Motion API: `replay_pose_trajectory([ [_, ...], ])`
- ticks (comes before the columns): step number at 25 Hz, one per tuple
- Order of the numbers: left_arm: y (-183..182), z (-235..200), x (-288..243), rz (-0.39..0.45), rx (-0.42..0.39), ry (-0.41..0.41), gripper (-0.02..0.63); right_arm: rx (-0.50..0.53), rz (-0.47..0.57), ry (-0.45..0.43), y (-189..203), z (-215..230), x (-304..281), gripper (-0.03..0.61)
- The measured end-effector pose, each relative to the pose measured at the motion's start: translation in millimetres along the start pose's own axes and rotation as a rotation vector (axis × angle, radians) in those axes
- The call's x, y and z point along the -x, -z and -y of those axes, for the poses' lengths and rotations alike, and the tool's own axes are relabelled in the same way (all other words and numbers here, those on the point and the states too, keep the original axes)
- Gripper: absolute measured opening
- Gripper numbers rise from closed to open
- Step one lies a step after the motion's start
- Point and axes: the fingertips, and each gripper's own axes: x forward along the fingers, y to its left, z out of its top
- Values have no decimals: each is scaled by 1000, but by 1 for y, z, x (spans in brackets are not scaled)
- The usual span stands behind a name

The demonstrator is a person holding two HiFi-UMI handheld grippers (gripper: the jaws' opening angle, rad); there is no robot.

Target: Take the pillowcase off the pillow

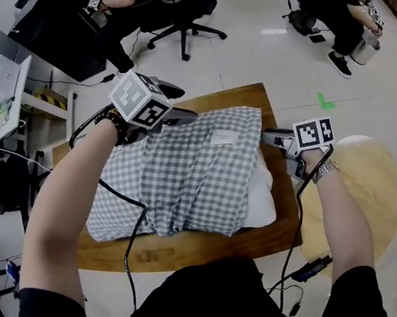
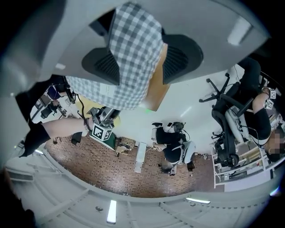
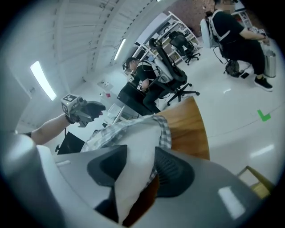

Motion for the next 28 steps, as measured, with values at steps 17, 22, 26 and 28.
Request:
replay_pose_trajectory([
  [17,26,-42,-84,-137,103,186,289,-27,-84,-272,-1,-23,-25,164],
  [22,23,-46,-86,-172,132,252,199,-6,-119,-227,-15,-23,-31,129],
  [26,19,-44,-82,-182,101,248,116,63,-132,-156,-18,-27,-31,18],
  [28,21,-39,-85,-176,79,227,62,93,-120,-122,-11,-22,-28,14],
])
